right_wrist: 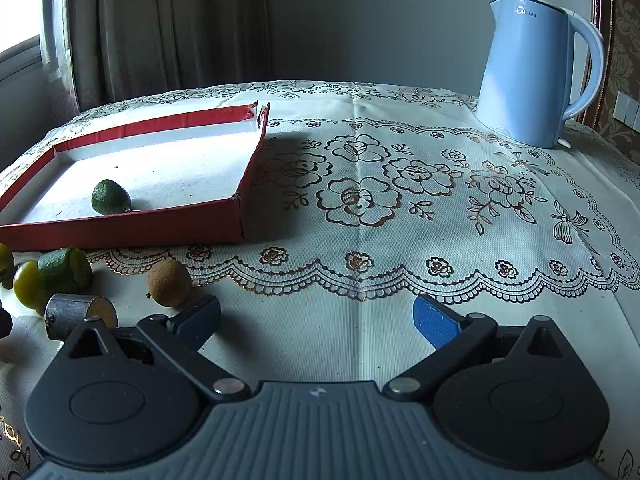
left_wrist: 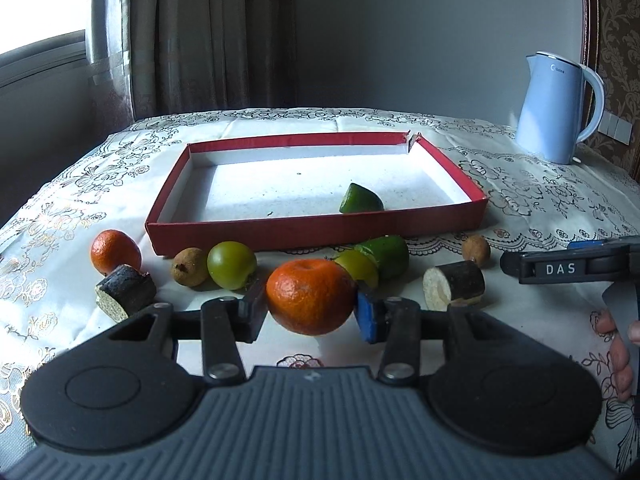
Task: Organize fruits
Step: 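Carry the orange into the red tray and open the left gripper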
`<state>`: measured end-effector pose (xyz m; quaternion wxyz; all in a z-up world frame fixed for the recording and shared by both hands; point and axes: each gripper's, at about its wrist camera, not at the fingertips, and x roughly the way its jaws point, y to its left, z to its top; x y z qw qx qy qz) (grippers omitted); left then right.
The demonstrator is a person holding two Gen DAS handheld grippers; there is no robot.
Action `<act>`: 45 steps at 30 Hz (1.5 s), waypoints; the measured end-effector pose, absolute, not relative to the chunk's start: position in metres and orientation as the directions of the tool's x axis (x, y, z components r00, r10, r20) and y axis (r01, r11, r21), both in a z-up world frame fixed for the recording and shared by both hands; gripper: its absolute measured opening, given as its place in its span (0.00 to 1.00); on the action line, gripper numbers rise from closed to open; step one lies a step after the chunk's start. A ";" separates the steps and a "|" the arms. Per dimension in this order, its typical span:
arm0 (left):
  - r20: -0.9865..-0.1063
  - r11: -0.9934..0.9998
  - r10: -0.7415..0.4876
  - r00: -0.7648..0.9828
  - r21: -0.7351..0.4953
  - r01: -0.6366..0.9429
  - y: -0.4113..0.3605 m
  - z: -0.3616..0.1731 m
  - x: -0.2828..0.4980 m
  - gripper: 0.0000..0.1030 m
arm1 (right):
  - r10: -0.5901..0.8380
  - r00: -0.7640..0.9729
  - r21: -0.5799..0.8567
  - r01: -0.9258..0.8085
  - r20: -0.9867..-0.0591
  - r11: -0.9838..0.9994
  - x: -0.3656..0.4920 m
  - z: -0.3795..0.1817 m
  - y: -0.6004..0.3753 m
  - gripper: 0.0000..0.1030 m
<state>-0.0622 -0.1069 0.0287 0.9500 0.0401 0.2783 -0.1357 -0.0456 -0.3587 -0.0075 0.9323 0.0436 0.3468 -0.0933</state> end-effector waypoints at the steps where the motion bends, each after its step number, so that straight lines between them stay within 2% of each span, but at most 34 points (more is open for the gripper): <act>1: -0.533 0.961 -0.231 0.814 0.006 0.276 -0.106 0.032 -0.060 0.40 | -0.144 0.742 0.017 0.204 -0.655 0.979 -0.046 -0.008 -0.359 1.00; 8: -0.537 0.970 -0.199 0.820 0.010 0.242 -0.098 0.031 -0.048 0.40 | -0.144 0.742 0.017 0.204 -0.654 0.979 -0.046 -0.008 -0.359 1.00; 16: -0.468 0.980 -0.155 0.870 0.041 0.196 -0.091 0.060 -0.020 0.40 | -0.143 0.743 0.017 0.204 -0.654 0.979 -0.046 -0.008 -0.359 1.00; 21: -0.469 0.986 -0.120 0.875 0.043 0.158 -0.088 0.068 0.013 0.40 | -0.143 0.743 0.017 0.204 -0.654 0.979 -0.046 -0.007 -0.359 1.00; 25: -0.487 0.990 -0.081 0.870 0.062 0.127 -0.087 0.061 0.039 0.40 | -0.142 0.742 0.018 0.203 -0.655 0.979 -0.045 -0.007 -0.359 1.00; 40: -0.595 0.994 -0.064 0.801 0.029 0.101 -0.079 0.015 0.087 0.40 | -0.140 0.742 0.019 0.202 -0.656 0.979 -0.044 -0.007 -0.359 1.00; 43: -0.596 0.995 -0.064 0.800 0.028 0.101 -0.078 0.012 0.088 0.42 | -0.140 0.742 0.019 0.202 -0.656 0.979 -0.045 -0.007 -0.359 1.00; 45: -0.599 0.994 -0.061 0.799 0.035 0.103 -0.080 0.011 0.088 0.47 | -0.140 0.742 0.019 0.202 -0.656 0.979 -0.045 -0.007 -0.359 1.00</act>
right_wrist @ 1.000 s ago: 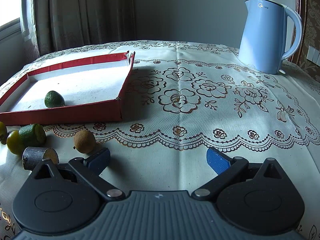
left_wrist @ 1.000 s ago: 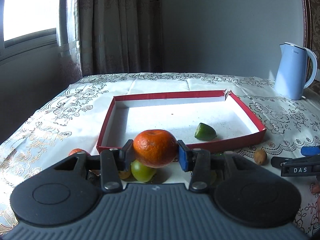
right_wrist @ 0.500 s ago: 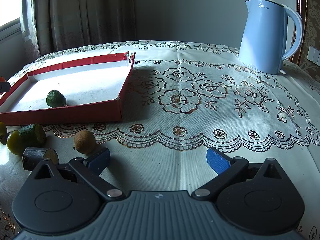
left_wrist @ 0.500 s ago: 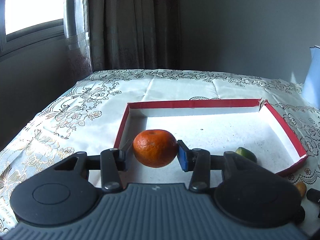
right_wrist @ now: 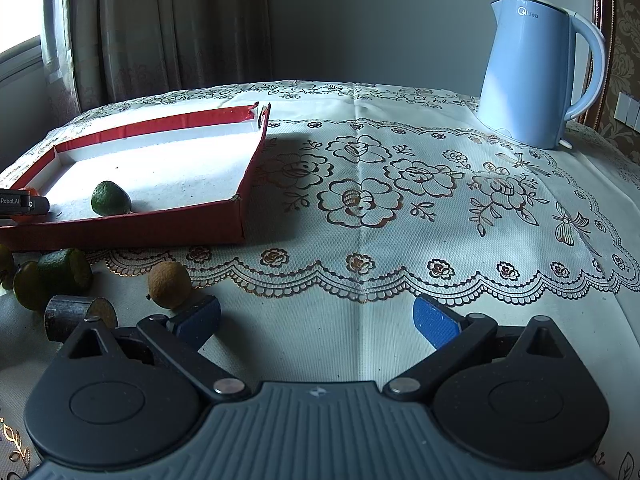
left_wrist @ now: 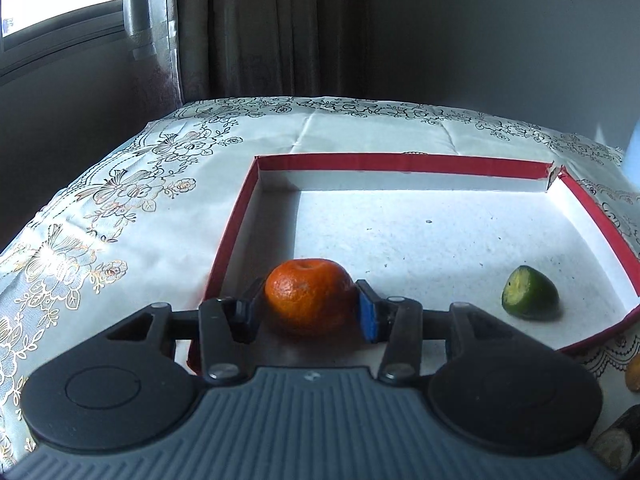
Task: Organize fruits
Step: 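Carry the orange into the red tray and open the left gripper, then close the right gripper on the dark cylindrical slice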
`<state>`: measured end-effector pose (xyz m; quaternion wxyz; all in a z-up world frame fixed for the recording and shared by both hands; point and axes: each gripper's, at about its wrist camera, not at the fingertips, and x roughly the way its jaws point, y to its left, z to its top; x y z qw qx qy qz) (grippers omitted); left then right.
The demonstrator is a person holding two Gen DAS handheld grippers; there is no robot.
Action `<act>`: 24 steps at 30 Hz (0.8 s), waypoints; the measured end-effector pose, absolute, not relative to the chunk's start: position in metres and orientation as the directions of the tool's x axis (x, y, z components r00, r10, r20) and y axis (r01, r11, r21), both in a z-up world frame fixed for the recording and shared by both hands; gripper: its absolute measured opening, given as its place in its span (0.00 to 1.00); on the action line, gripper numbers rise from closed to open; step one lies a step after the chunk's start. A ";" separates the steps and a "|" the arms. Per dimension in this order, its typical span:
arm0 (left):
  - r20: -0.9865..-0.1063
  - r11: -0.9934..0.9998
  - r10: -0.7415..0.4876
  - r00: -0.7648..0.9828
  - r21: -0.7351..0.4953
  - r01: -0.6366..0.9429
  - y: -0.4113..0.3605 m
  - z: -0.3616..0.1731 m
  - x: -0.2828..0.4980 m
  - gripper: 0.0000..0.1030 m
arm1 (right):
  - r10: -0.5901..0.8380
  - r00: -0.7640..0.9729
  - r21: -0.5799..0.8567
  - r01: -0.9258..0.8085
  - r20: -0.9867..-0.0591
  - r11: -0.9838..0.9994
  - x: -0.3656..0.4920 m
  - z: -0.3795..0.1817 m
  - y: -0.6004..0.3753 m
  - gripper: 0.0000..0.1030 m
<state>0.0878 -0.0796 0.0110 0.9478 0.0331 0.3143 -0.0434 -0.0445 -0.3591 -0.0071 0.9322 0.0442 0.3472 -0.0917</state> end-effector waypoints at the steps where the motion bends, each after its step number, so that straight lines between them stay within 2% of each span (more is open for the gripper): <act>1: -0.596 0.994 -0.058 0.801 0.040 0.102 -0.080 0.011 0.087 0.62 | -0.140 0.742 0.019 0.202 -0.655 0.979 -0.044 -0.007 -0.359 1.00; 2: -0.596 0.991 -0.084 0.798 0.031 0.128 -0.081 0.011 0.087 0.74 | -0.140 0.742 0.019 0.201 -0.655 0.979 -0.044 -0.007 -0.359 1.00; 3: -0.595 0.989 -0.099 0.797 0.033 0.147 -0.084 0.011 0.085 0.79 | -0.140 0.742 0.019 0.201 -0.655 0.979 -0.044 -0.007 -0.359 1.00; 5: -0.581 0.985 -0.086 0.810 0.070 0.155 -0.090 0.011 0.081 0.98 | -0.140 0.742 0.019 0.202 -0.655 0.979 -0.044 -0.007 -0.359 1.00; 6: -0.566 0.986 -0.063 0.822 0.093 0.139 -0.092 0.012 0.079 1.00 | -0.140 0.742 0.019 0.201 -0.655 0.979 -0.044 -0.007 -0.359 1.00; 16: -0.554 0.986 -0.070 0.830 0.085 0.140 -0.089 0.017 0.071 1.00 | -0.140 0.743 0.019 0.201 -0.655 0.979 -0.044 -0.007 -0.359 1.00; 24: -0.471 0.991 -0.073 0.879 0.069 0.119 -0.071 0.041 0.016 1.00 | -0.140 0.743 0.019 0.201 -0.655 0.979 -0.045 -0.007 -0.359 1.00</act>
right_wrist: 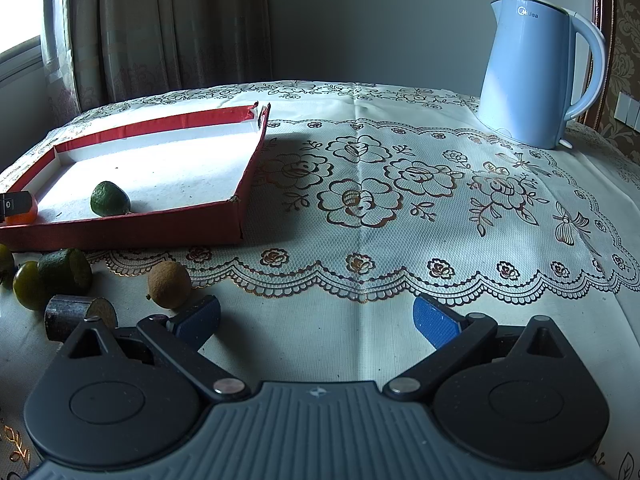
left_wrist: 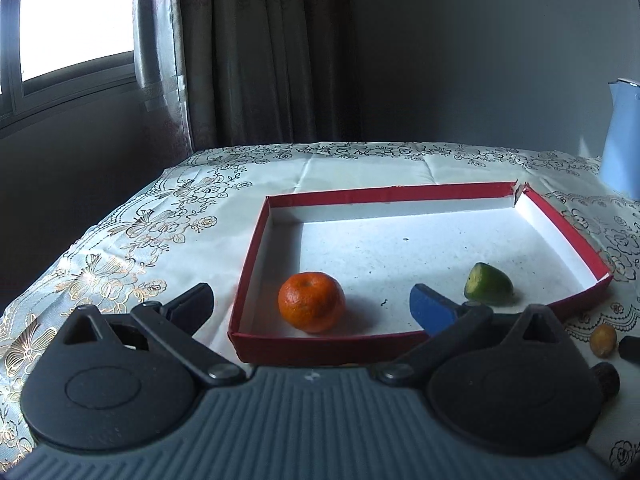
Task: Organize fruits
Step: 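Close the right gripper on the dark cylindrical slice, then carry the dark slice into the red tray and open the right gripper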
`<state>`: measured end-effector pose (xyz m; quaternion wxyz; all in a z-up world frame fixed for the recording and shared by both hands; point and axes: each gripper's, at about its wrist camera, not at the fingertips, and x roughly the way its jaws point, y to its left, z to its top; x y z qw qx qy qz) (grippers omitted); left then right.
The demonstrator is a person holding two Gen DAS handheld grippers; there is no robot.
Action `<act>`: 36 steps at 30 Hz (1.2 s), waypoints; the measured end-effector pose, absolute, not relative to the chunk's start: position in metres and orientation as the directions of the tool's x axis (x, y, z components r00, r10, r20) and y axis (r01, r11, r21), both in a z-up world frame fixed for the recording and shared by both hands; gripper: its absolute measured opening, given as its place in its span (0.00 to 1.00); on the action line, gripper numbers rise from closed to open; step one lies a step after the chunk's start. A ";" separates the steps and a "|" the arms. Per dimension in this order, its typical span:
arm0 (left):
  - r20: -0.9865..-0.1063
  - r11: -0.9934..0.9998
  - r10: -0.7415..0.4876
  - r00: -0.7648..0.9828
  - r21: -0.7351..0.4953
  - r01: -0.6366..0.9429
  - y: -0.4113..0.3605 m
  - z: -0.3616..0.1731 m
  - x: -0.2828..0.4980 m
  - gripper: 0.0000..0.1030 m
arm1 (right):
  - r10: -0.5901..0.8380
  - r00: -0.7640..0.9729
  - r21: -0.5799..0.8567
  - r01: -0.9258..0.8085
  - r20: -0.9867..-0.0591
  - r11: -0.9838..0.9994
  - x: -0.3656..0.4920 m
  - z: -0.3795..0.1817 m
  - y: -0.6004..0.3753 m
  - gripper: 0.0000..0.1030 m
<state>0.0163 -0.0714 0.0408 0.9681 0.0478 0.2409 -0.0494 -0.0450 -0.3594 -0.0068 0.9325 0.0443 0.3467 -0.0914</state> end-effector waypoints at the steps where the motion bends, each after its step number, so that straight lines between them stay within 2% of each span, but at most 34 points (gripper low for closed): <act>1: -0.461 0.991 -0.076 0.884 0.062 0.117 -0.066 0.044 0.007 1.00 | -0.139 0.743 0.020 0.201 -0.655 0.979 -0.045 -0.007 -0.359 1.00; 7: -0.402 0.999 -0.008 0.916 0.028 0.020 -0.017 0.049 -0.039 1.00 | -0.113 0.767 0.062 0.195 -0.632 0.979 -0.049 -0.005 -0.362 1.00; 10: -0.410 0.998 0.067 0.910 0.012 -0.068 0.012 0.041 -0.048 1.00 | -0.085 0.833 0.101 0.166 -0.547 0.981 -0.068 0.002 -0.359 1.00; 13: -0.439 0.991 0.122 0.890 -0.002 -0.136 0.035 0.030 -0.049 1.00 | 0.007 0.870 0.174 0.090 -0.492 0.981 -0.084 0.008 -0.348 1.00; 16: -0.454 0.984 0.156 0.877 -0.010 -0.180 0.049 0.019 -0.050 1.00 | 0.036 0.887 0.147 0.036 -0.461 0.989 -0.095 0.014 -0.324 1.00; 20: -0.478 0.981 0.109 0.871 -0.087 -0.171 0.062 0.016 -0.050 1.00 | 0.067 0.892 0.051 -0.049 -0.448 0.998 -0.103 0.016 -0.285 0.98; 24: -0.525 0.976 0.055 0.849 -0.149 -0.155 0.068 0.011 -0.045 1.00 | 0.068 0.872 -0.009 -0.082 -0.485 0.997 -0.094 0.011 -0.259 0.83; 26: -0.535 0.972 0.043 0.844 -0.175 -0.160 0.071 0.009 -0.045 1.00 | 0.070 0.854 -0.010 -0.088 -0.516 0.996 -0.088 0.006 -0.253 0.63; 28: -0.537 0.967 0.032 0.843 -0.196 -0.162 0.073 0.007 -0.045 1.00 | 0.063 0.839 -0.016 -0.085 -0.540 0.996 -0.084 0.002 -0.248 0.54; 29: -0.538 0.966 0.030 0.842 -0.199 -0.162 0.074 0.007 -0.045 1.00 | 0.060 0.838 -0.015 -0.081 -0.542 0.997 -0.083 0.002 -0.249 0.51; 31: -0.544 0.968 0.033 0.839 -0.192 -0.163 0.072 0.007 -0.044 1.00 | 0.058 0.836 -0.010 -0.076 -0.546 0.997 -0.081 0.001 -0.249 0.50; 34: -0.551 0.972 0.033 0.834 -0.175 -0.154 0.070 0.007 -0.042 1.00 | 0.057 0.821 -0.008 -0.075 -0.568 0.997 -0.077 -0.001 -0.249 0.38; 36: -0.552 0.975 0.031 0.833 -0.168 -0.148 0.069 0.007 -0.042 1.00 | 0.057 0.818 -0.003 -0.072 -0.572 0.997 -0.075 -0.001 -0.249 0.35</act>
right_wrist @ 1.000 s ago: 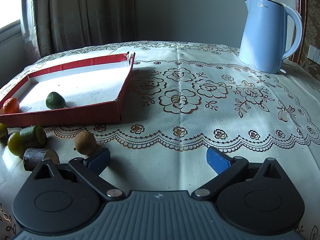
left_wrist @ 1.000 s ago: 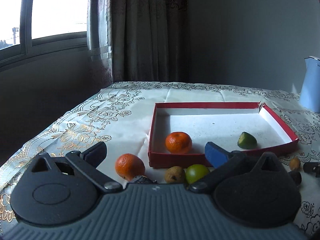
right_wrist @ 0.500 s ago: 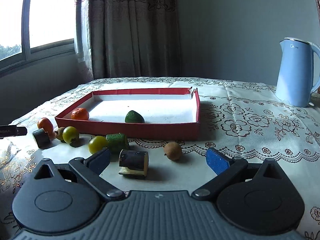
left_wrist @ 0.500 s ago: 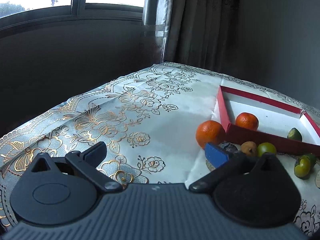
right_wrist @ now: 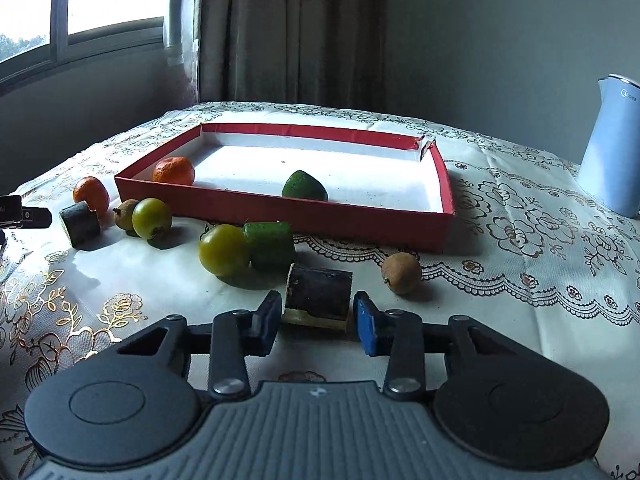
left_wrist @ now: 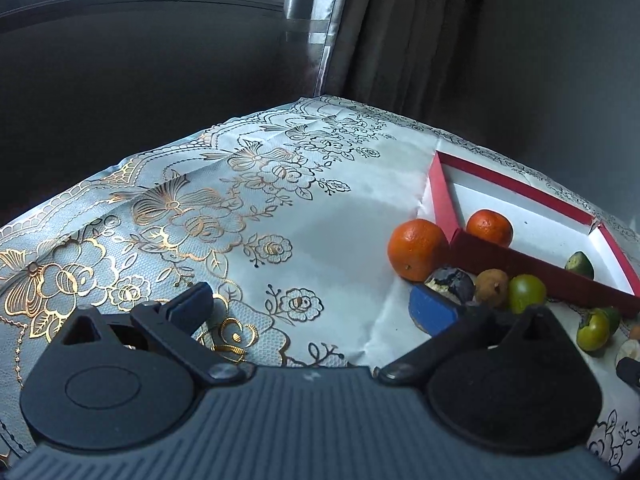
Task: Organize fruits
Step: 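Carry the dark slice into the red tray and open the right gripper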
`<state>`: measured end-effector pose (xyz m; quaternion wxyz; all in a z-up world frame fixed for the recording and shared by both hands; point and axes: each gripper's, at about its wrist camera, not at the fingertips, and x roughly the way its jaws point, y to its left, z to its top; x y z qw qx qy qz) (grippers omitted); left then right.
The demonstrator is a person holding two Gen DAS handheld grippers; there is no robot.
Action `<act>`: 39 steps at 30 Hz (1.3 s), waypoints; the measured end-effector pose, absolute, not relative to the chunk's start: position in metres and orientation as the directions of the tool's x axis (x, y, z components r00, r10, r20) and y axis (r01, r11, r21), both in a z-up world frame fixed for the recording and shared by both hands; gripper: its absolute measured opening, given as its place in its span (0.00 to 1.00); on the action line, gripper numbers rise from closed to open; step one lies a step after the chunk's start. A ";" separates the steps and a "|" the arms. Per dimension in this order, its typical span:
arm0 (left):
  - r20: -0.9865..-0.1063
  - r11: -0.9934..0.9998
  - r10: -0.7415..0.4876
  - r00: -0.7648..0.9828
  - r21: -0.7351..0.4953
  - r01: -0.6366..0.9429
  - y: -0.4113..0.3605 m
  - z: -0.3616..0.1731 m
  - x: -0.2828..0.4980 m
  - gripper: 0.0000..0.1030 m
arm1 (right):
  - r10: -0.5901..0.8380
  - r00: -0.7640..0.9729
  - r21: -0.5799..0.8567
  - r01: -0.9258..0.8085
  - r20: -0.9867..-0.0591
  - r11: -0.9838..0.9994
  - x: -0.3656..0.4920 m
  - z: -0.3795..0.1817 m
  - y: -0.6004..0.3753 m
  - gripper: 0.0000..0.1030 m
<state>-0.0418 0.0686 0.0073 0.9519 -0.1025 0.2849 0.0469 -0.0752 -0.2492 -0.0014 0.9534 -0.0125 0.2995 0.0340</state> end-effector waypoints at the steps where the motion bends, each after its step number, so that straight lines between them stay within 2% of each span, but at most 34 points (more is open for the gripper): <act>1: -0.552 0.975 0.029 0.833 -0.168 -0.145 0.069 0.007 -0.042 1.00 | 0.055 0.818 -0.004 -0.070 -0.573 0.998 -0.075 -0.002 -0.249 0.34; 8: -0.553 0.974 0.023 0.833 -0.175 -0.143 0.069 0.007 -0.042 1.00 | 0.063 0.834 0.025 -0.058 -0.549 0.998 -0.077 0.004 -0.254 0.32; 18: -0.568 0.978 0.036 0.822 -0.147 -0.145 0.066 0.007 -0.040 1.00 | 0.016 0.905 0.012 -0.012 -0.424 1.000 -0.058 0.048 -0.279 0.32; 28: -0.623 0.995 0.094 0.776 0.024 -0.101 0.042 0.004 -0.029 1.00 | -0.011 0.880 0.039 0.034 -0.475 0.999 -0.008 0.044 -0.310 0.33; 39: -0.629 0.994 0.098 0.771 0.026 -0.105 0.042 0.003 -0.027 1.00 | -0.015 0.853 0.038 0.040 -0.522 0.998 0.013 0.032 -0.321 0.32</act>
